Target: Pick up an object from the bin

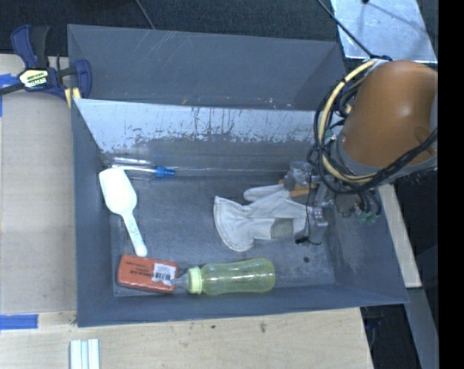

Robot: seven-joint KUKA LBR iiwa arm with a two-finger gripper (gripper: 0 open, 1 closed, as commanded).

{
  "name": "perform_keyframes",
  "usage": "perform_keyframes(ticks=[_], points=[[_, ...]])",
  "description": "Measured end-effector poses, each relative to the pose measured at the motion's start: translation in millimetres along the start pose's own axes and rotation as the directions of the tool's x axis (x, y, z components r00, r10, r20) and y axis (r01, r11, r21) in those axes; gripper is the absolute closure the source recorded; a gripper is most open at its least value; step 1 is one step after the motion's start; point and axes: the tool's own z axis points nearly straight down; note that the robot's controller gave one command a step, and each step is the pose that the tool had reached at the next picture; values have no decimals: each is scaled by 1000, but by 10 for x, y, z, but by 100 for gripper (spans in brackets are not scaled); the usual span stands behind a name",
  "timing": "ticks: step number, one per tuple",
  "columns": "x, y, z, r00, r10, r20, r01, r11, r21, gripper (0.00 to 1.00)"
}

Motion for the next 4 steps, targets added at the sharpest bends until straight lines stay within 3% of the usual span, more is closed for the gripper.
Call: perform_keyframes(ticks=[1, 2, 3, 4], points=[[-25, 219, 359, 996, 85, -4, -85, 996, -3, 0], [-259, 221, 604, 998, 69, -3, -69, 998, -2, 0], [-476, 307, 1201, 1000, 15, -4, -15, 1000, -2, 100], [-476, 307, 1201, 1000, 15, -4, -15, 1000, -2, 100]])
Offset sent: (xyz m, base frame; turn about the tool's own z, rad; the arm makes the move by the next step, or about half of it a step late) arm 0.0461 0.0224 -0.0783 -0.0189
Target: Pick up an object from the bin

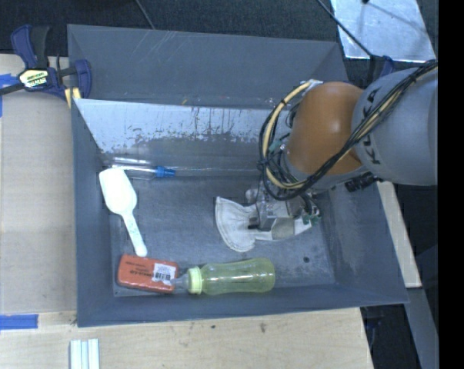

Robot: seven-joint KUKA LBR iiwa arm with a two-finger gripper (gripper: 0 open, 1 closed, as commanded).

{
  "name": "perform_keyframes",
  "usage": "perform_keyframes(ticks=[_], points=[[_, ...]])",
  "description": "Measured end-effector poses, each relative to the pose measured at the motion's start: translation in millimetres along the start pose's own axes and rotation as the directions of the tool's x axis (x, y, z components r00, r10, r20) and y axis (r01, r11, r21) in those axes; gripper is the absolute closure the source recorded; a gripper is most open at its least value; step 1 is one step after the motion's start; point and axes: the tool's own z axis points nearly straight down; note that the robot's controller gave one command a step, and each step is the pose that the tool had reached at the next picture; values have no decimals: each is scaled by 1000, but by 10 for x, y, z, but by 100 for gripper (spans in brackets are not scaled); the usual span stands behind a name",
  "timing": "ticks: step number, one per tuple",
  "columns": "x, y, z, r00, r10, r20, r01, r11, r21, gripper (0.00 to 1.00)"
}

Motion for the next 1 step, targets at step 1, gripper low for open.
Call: perform_keyframes(ticks=[1], points=[[-470, -22, -1166, 1000, -11, -2, 11, 1000, 0, 100]])
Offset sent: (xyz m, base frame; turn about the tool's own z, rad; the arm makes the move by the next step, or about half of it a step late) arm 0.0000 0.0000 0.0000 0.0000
